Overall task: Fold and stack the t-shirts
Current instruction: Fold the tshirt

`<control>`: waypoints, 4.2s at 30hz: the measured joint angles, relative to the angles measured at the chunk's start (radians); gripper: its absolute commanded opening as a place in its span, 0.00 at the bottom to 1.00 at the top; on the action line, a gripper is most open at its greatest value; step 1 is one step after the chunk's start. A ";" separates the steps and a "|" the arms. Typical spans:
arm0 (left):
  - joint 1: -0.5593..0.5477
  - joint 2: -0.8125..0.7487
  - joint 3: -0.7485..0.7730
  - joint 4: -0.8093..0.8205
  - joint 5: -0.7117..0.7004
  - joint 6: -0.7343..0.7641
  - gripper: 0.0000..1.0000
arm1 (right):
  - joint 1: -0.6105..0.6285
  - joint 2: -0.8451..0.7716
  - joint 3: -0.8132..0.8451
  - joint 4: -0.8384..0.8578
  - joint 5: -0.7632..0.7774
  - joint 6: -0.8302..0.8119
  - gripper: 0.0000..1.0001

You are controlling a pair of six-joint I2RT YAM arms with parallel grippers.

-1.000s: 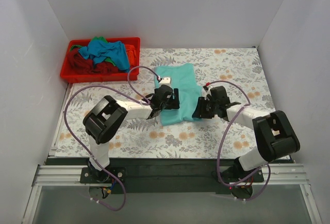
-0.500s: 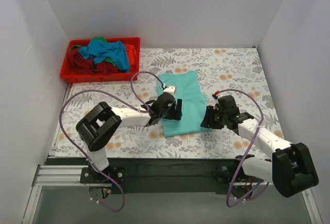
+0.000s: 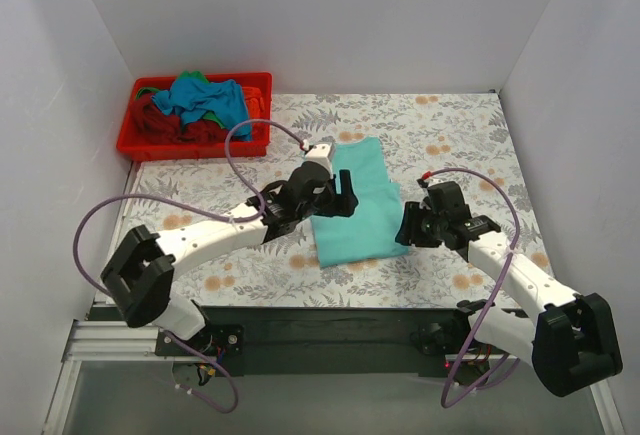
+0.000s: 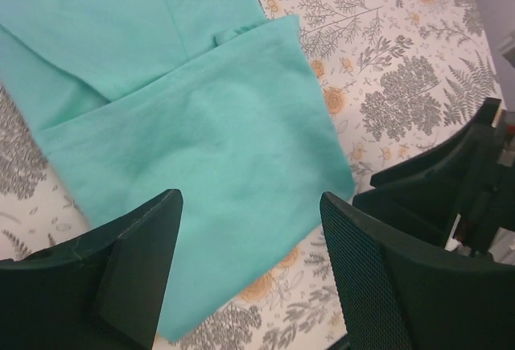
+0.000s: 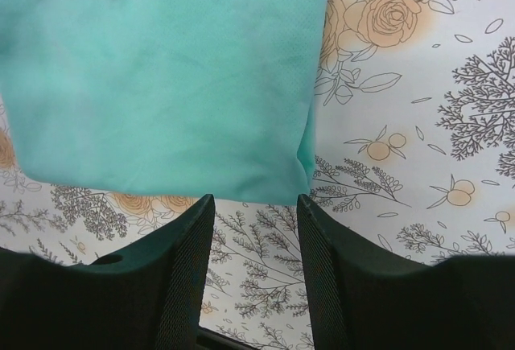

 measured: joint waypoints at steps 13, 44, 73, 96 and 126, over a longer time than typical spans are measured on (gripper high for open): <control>-0.010 -0.271 -0.364 -0.115 -0.024 -0.233 0.67 | -0.009 0.026 -0.062 0.037 -0.045 -0.013 0.52; -0.100 -0.211 -0.475 -0.100 -0.007 -0.539 0.57 | -0.026 0.085 -0.134 0.157 -0.056 -0.019 0.15; -0.126 -0.016 -0.373 -0.010 -0.060 -0.549 0.00 | -0.026 0.082 -0.141 0.167 -0.082 -0.019 0.04; -0.146 -0.275 -0.237 -0.238 0.085 -0.326 0.00 | -0.026 -0.253 0.075 -0.190 -0.118 -0.042 0.01; -0.421 -0.375 -0.166 -0.257 0.138 -0.546 0.00 | -0.026 -0.426 0.396 -0.558 -0.073 0.026 0.01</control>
